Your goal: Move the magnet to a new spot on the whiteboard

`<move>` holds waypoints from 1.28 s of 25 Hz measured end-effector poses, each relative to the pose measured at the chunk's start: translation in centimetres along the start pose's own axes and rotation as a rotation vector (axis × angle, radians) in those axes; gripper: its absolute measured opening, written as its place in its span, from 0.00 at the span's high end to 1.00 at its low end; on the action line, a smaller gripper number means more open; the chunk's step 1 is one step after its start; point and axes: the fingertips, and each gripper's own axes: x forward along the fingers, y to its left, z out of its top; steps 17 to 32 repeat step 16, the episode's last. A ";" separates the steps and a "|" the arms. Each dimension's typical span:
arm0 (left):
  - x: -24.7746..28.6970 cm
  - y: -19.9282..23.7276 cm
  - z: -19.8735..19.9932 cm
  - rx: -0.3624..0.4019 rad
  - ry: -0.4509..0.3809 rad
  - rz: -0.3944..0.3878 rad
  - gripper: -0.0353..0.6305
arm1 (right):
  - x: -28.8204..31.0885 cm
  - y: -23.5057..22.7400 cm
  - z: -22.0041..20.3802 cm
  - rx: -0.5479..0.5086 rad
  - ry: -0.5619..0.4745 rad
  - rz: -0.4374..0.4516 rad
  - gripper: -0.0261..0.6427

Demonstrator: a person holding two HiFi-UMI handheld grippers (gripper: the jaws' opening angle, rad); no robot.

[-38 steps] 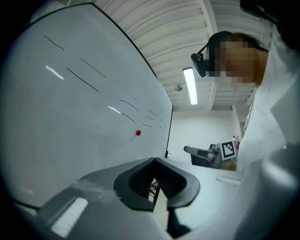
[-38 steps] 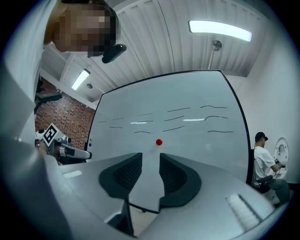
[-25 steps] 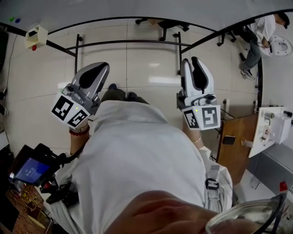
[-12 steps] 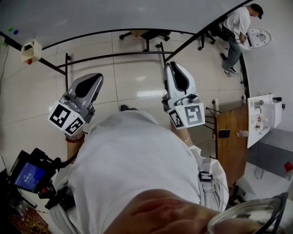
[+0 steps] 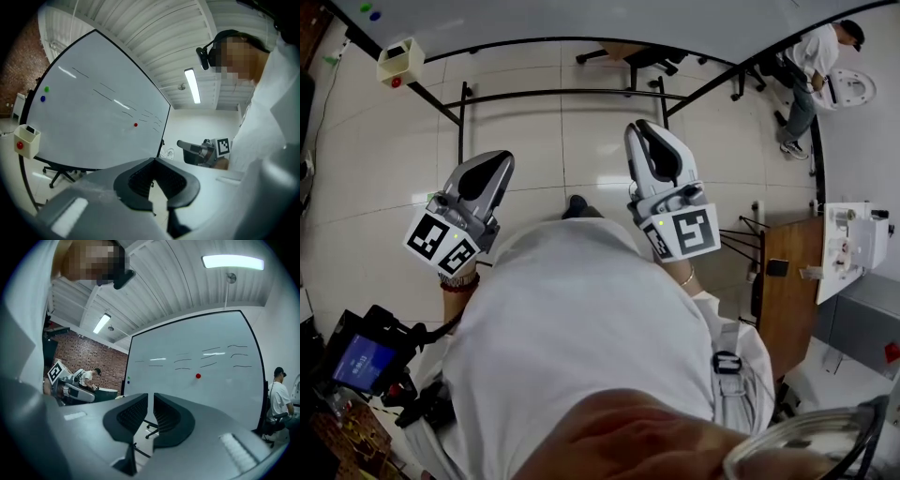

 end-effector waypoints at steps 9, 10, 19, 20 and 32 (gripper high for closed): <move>-5.7 -0.2 -0.8 -0.025 -0.003 -0.024 0.94 | -3.0 6.8 0.8 -0.021 0.005 0.002 0.92; -5.8 -0.5 -1.0 -0.021 0.000 -0.036 0.94 | -3.5 7.2 0.9 -0.034 0.008 -0.002 0.92; -6.1 -4.2 -3.3 -0.036 0.031 -0.128 0.94 | -7.0 8.6 0.0 -0.011 0.025 -0.071 0.92; -6.1 -4.2 -3.3 -0.036 0.031 -0.128 0.94 | -7.0 8.6 0.0 -0.011 0.025 -0.071 0.92; -6.1 -4.2 -3.3 -0.036 0.031 -0.128 0.94 | -7.0 8.6 0.0 -0.011 0.025 -0.071 0.92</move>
